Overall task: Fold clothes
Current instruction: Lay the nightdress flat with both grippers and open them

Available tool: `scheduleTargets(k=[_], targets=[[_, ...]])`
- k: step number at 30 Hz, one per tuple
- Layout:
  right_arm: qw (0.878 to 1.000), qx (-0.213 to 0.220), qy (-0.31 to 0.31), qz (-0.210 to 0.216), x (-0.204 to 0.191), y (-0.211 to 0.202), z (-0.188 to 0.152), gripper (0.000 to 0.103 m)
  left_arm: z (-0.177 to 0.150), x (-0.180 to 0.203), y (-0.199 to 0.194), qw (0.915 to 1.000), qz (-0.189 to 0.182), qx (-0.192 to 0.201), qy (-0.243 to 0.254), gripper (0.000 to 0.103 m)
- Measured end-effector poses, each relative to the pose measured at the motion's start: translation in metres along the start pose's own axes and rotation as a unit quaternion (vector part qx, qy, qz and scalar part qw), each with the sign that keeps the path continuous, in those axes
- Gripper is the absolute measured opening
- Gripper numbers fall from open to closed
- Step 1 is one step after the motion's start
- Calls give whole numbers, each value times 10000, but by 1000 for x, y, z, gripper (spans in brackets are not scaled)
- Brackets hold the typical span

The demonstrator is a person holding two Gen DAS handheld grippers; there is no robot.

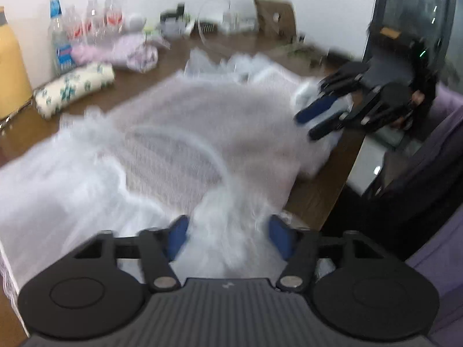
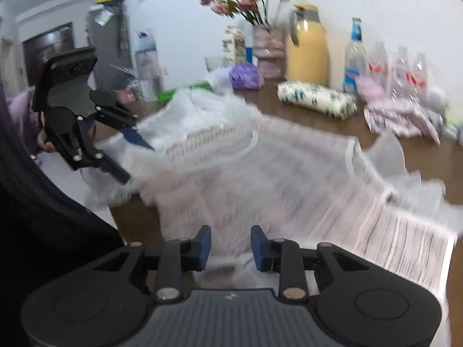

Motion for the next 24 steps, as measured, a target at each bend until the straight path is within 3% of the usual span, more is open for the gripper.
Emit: scheduleTargets(k=[1,4,6,9,11,13,15,18,20,22,24], targets=[[10000,59,-24,-45,-1,-3,-5,26,-5,-2,-3,10000,4,61,54,38],[9998,144,92,-125,2,-13,-14,26,-14,-22,-11,10000,-13,2,3,35],[9994,154,179,-254,0,-15,-12,26,-18,-34,-15,9998,-91,-81,-176,38],[9987,454,121,-186,-7,-26,-7,26,-5,-34,-25,9981,-29,268,-551,42],[9980,592,146,-143,-6,-29,-3,26,6,-35,-32,9953,25,531,-803,51],[9982,446,257,-299,2,-19,-3,26,16,-35,-38,9912,78,794,-1055,57],[9982,240,327,-451,7,-8,-5,26,30,-31,-19,9879,286,651,-1381,57],[9986,279,-25,-441,2,-11,-7,27,34,-20,9,9912,523,376,-1156,57],[9968,306,-32,-734,18,-21,-1,27,27,-14,16,9942,581,376,-824,56],[9935,342,5,-1081,37,-33,6,28,18,-12,22,9958,354,247,-805,54],[9890,378,42,-1427,57,-44,13,29,12,-14,15,9959,357,195,-813,54]])
Point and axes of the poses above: each gripper's, at about its wrist camera, not at the fingertips, and y roughly the way its jaws point, x to its right, z to its top, the point moved 4 cm from there along y, roughly the way its jaws point, and after that the axes turned 8 degrees about y, right-handed, at the moved point
